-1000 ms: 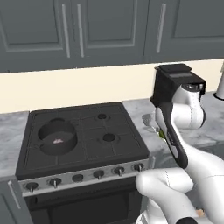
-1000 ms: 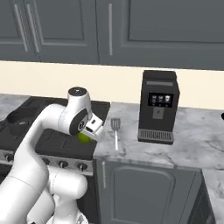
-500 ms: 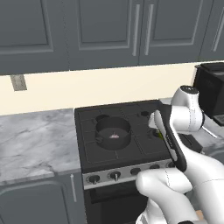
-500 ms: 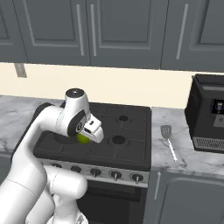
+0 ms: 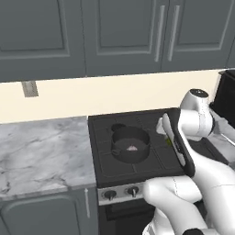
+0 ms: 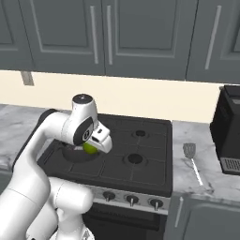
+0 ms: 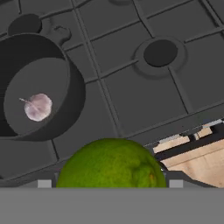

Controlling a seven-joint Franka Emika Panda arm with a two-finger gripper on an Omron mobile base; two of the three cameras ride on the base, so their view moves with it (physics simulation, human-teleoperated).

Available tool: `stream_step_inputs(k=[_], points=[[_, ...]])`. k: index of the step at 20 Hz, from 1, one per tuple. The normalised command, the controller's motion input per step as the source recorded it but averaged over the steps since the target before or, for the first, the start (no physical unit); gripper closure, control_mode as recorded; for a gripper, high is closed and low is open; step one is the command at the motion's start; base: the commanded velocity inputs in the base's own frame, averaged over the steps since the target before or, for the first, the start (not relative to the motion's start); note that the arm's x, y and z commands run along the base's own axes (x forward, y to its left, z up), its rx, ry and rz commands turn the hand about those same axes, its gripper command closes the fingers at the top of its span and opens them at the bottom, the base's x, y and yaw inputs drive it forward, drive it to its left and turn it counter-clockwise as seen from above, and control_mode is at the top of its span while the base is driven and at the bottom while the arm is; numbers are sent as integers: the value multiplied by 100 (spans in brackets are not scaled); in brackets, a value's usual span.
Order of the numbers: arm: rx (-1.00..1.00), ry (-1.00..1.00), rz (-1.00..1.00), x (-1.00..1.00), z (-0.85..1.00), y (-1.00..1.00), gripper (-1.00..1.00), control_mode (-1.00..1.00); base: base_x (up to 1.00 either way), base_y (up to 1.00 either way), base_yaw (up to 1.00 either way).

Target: Put the garlic and lime in the pot. Retrieve the spatula and lightly stir the vegetables in the pot.

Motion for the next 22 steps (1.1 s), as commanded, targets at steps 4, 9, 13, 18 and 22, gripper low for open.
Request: stream_step_inputs(k=[4, 9, 13, 18, 22], points=[[0, 0, 0, 0, 0, 0, 100, 100, -11, 70, 21], [0, 0, 0, 0, 0, 0, 100, 100, 72, 18, 2], [0, 0, 0, 0, 0, 0, 100, 100, 32, 0, 0], [0, 0, 0, 0, 0, 0, 100, 100, 0, 0, 0], [0, 4, 0, 32, 0, 0, 100, -100, 1, 0, 0]])
